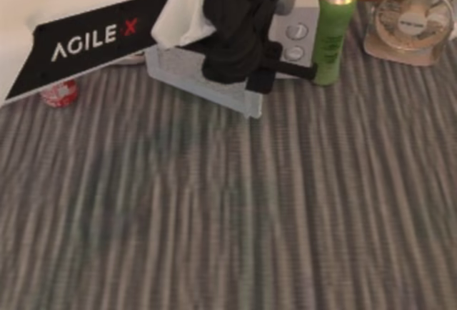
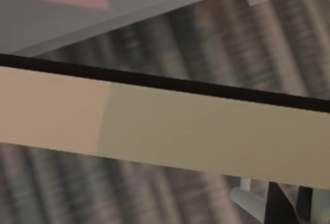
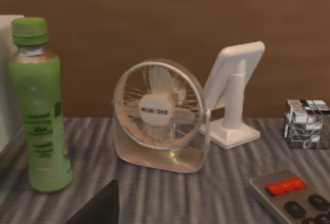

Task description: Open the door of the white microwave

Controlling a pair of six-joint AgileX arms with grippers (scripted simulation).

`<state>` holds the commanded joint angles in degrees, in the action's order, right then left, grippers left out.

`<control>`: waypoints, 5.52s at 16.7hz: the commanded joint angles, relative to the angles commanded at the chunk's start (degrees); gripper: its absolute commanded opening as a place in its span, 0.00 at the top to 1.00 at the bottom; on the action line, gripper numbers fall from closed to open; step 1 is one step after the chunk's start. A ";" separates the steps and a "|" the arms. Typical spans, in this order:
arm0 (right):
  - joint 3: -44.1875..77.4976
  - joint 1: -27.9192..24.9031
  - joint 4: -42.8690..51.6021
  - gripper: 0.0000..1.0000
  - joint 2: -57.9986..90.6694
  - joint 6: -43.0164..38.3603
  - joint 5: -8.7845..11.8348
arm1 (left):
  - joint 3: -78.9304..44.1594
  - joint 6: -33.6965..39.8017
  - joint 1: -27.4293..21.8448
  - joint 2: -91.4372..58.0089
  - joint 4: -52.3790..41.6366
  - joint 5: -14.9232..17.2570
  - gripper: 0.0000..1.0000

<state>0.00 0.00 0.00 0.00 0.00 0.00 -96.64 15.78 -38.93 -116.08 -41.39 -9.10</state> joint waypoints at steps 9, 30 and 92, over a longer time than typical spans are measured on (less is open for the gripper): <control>0.00 0.00 0.00 0.00 0.00 0.00 0.00 | 0.00 0.00 0.00 0.00 0.00 0.00 1.00; 0.00 0.00 0.00 0.00 0.00 0.00 0.00 | 7.04 -6.62 1.40 4.88 3.00 3.69 1.00; 0.00 0.00 0.00 0.00 0.00 0.00 0.00 | 16.65 -19.54 5.13 12.30 5.75 11.30 1.00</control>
<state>0.00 0.00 0.00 0.00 0.00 0.00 -79.99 -3.76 -33.80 -103.78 -35.63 2.20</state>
